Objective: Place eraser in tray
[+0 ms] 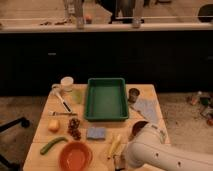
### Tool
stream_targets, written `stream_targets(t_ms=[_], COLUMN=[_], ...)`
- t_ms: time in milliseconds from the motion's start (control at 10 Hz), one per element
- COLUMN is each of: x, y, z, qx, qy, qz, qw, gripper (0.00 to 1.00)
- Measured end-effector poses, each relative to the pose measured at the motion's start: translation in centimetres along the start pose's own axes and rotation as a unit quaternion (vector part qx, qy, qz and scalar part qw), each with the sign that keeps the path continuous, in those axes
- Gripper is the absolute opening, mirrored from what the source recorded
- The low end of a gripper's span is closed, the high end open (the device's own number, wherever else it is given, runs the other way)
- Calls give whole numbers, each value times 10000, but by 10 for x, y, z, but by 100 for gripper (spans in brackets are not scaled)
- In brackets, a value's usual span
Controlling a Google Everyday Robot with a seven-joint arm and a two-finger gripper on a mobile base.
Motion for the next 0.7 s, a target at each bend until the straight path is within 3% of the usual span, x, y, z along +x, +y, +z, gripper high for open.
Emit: stream_targets(t_ms=[400,700], x=[-29,-57], y=[-28,-60], z=[-29,-42], qx=[140,54], qy=[-47,73], qz=[-629,-1355], qw=[9979,9907], gripper=[0,0])
